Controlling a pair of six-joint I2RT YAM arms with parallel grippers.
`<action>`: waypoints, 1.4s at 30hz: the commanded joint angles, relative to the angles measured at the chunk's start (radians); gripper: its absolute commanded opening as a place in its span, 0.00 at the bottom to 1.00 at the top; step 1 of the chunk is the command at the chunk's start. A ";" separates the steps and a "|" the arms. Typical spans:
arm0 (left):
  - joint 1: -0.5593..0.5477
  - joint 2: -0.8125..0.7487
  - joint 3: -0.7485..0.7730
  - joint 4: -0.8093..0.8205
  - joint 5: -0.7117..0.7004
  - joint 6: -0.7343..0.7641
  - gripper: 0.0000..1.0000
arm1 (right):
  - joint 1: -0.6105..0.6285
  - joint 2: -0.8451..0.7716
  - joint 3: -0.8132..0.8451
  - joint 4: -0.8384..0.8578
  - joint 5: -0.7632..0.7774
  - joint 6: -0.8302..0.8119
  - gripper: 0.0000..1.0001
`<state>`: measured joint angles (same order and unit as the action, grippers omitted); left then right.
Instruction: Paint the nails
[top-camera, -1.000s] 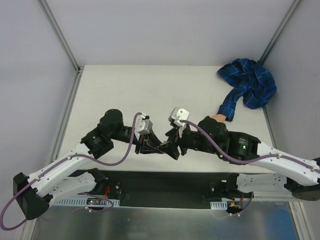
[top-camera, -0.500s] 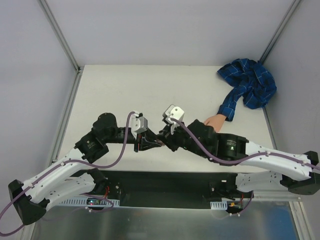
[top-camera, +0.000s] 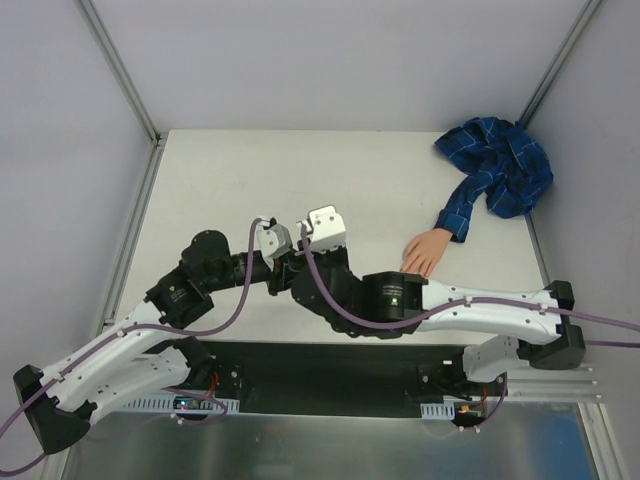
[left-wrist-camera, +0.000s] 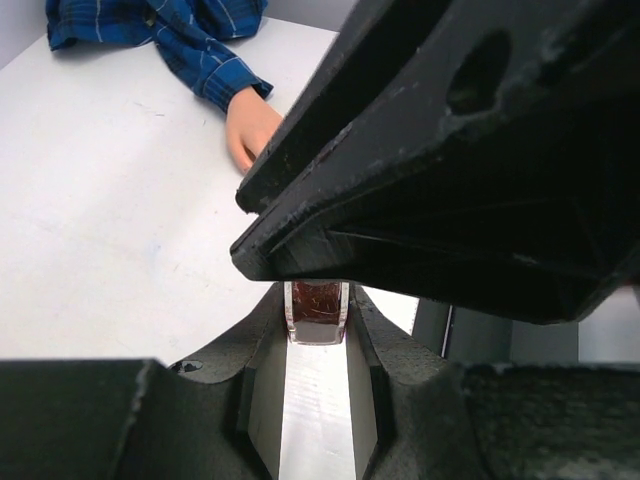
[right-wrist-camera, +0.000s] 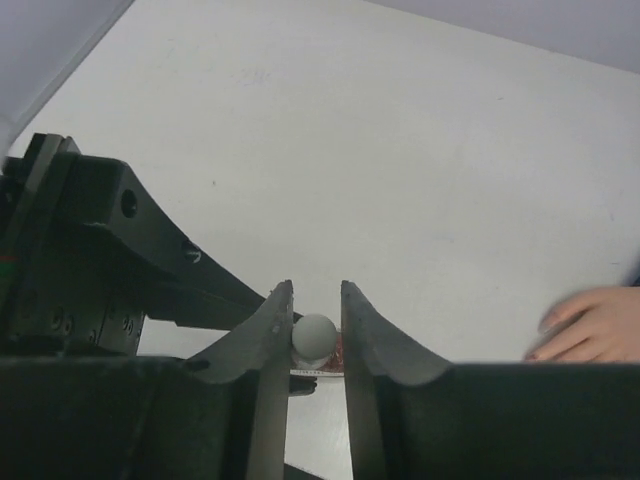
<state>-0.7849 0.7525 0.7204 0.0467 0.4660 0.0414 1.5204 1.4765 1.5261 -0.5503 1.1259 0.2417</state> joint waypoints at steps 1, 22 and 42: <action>0.006 0.002 0.027 0.076 0.005 0.000 0.00 | -0.026 -0.194 -0.104 0.108 -0.213 -0.117 0.31; 0.001 0.122 0.077 0.067 0.405 0.002 0.00 | -0.111 -0.289 -0.113 -0.037 -0.704 -0.289 0.44; 0.001 0.084 0.065 0.061 0.232 -0.009 0.47 | -0.112 -0.248 -0.116 -0.056 -0.609 -0.294 0.01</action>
<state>-0.7853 0.8734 0.7506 0.0578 0.8009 0.0410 1.4063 1.2137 1.3880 -0.6216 0.4427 -0.0486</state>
